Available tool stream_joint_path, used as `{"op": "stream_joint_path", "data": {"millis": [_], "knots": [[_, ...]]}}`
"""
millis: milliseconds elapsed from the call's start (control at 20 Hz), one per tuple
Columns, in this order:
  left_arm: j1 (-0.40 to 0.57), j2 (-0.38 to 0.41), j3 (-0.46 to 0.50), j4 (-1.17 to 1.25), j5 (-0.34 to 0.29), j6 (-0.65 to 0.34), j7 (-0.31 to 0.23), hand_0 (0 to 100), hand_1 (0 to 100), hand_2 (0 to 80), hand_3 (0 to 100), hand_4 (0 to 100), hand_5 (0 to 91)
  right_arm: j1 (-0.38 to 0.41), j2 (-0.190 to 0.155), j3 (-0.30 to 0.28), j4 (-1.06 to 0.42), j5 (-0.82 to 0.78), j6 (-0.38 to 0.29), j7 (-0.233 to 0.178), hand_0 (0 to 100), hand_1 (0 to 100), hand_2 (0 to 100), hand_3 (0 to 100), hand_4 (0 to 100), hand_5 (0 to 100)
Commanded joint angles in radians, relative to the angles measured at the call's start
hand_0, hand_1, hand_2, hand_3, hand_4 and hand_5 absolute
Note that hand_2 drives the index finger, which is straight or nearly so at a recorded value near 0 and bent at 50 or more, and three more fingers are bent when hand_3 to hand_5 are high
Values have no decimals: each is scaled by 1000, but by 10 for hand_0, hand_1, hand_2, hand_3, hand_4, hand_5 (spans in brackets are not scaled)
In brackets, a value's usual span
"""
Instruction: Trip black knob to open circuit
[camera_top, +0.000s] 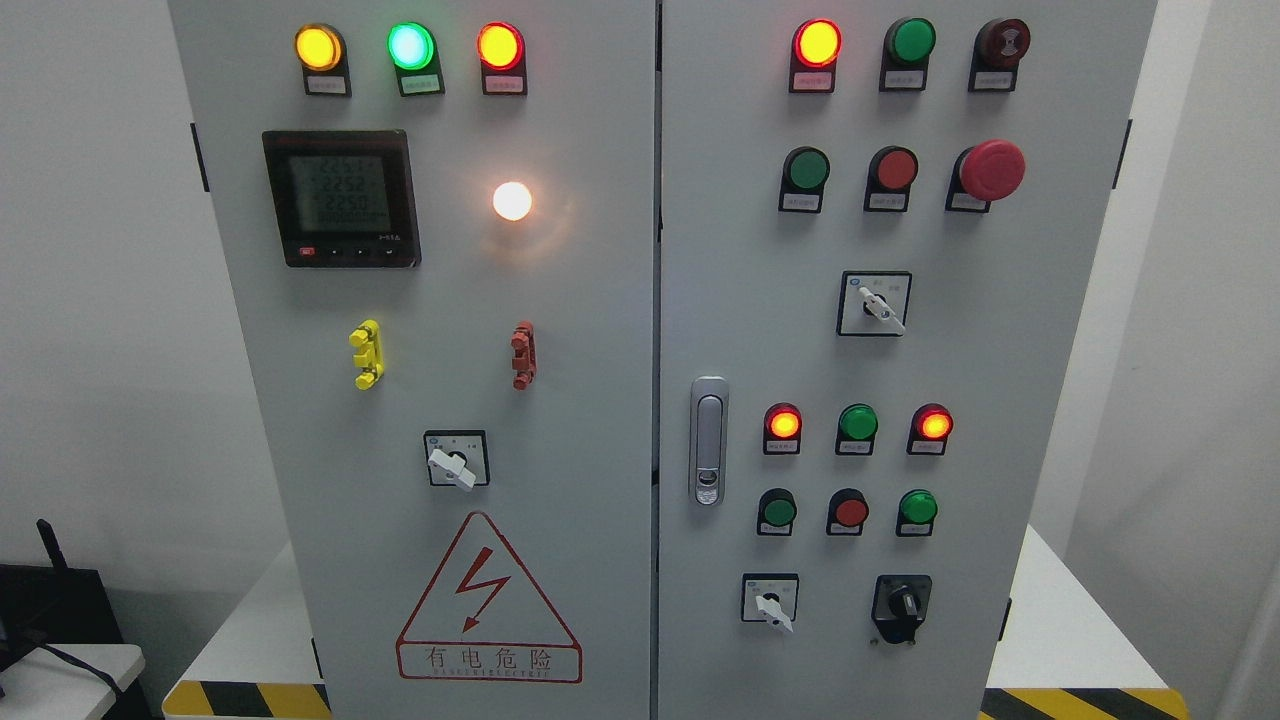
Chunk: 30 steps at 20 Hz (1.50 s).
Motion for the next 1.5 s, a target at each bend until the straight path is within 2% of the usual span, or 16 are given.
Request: {"op": "stream_joint_path", "data": {"millis": [0,401,601,651,751,801,1001,1202,1252,1452], "knots": [[-8,0,0,0,-32,0,0,120,389,0,0,0,0,-5,26,6,-3,1,1,0,225,425,2,291,291,260],[-8,0,0,0,-34,0,0,120,389,0,0,0,0,-5,26,8,-30,0,-1,0,223,426,1,289,291,259],[-8,0,0,0,-32,0,0,120,389,0,0,0,0,47,23,12,-133,6,-20,0,219,429,0,278,288,253],[-9,0,0,0,-32,0,0,120,389,0,0,0,0,61,23,17,-162,6,-39,-1,217,449,0,281,297,257],[-8,0,0,0,-34,0,0,120,389,0,0,0,0,107,23,14,-222,7,-130,-1,222,487,0,296,318,271],[-8,0,0,0,-32,0,0,120,389,0,0,0,0,133,21,17,-234,13,-180,-3,221,504,0,318,348,303],[-8,0,0,0,-34,0,0,120,389,0,0,0,0,176,26,16,-253,12,-316,-12,221,544,28,331,354,309],[-8,0,0,0,-34,0,0,120,389,0,0,0,0,240,27,16,-332,10,-379,-24,226,582,75,386,398,321],[-8,0,0,0,-32,0,0,120,389,0,0,0,0,272,27,14,-375,9,-411,-38,228,586,92,423,419,336],[-8,0,0,0,-34,0,0,120,389,0,0,0,0,403,32,9,-562,4,-513,-43,239,609,134,484,476,414]]}}
